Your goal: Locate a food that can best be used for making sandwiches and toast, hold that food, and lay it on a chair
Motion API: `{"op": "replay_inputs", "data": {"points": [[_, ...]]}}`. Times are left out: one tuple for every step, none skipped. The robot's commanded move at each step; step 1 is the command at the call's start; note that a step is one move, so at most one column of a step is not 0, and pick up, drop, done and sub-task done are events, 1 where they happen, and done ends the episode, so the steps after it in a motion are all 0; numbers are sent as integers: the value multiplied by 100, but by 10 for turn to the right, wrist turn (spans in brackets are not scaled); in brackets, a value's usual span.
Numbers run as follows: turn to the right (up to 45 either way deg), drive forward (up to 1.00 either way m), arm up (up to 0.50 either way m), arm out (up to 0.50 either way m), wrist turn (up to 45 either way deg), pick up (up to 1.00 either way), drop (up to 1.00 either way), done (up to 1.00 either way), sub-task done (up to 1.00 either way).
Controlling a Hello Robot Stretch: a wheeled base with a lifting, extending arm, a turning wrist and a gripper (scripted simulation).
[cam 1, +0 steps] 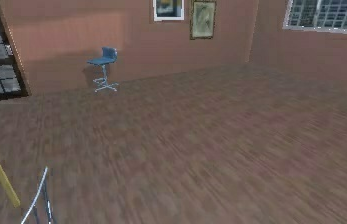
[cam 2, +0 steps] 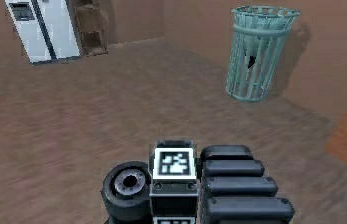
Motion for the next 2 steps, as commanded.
{"op": "replay_inputs", "data": {"points": [[90,0,0,0,0,0,0,0,0],[-450,0,0,0,0,0,0,0,0]]}}
